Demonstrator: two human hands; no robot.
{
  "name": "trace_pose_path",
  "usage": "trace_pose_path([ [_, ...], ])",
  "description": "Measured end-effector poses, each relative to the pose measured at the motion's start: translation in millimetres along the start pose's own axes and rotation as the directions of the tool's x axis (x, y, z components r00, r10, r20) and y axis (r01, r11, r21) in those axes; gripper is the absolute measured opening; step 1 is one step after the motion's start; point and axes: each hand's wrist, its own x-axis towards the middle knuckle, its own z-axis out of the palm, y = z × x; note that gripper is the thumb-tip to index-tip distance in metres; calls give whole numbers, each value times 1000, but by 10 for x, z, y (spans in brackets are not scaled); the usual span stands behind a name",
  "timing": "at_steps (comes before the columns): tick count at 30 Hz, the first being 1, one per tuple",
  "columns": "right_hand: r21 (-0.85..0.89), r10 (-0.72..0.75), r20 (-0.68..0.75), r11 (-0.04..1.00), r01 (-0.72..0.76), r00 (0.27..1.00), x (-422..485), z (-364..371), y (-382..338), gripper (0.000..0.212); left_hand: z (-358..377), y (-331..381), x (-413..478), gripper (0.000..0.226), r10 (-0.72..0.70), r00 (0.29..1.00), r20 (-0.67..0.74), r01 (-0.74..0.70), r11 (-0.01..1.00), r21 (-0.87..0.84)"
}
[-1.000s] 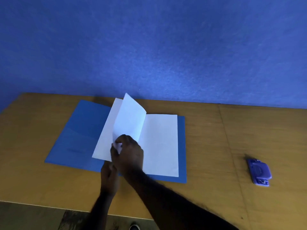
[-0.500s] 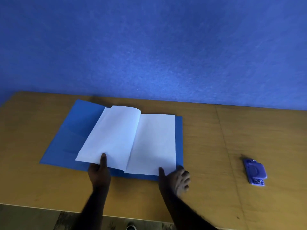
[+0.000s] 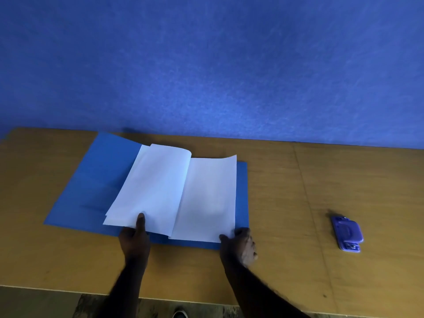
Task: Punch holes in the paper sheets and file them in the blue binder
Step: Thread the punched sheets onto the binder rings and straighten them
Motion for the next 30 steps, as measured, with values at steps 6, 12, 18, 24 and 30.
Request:
trace_pose_path([
  [6,263,-73,-77,960,91,994,-150,-75,-72,35,-21,18,12,7,-19,1000,17,19,1000,11],
  [12,29,-299,-150,951,307,942,-199,-55,-6,17,-21,42,-18,19,35,999,28,-36,999,18],
  [18,-11,-453,-280,883,469,846,-192,-117,-36,28,3,83,-25,7,49,998,42,-52,997,54],
  [24,163,-684,-258,666,728,683,-429,-124,-297,7,-8,106,-37,10,66,994,84,-68,997,23],
  [30,427,-788,-13,553,716,616,-996,62,-1011,16,-77,154,-154,34,160,966,204,-160,987,-19],
])
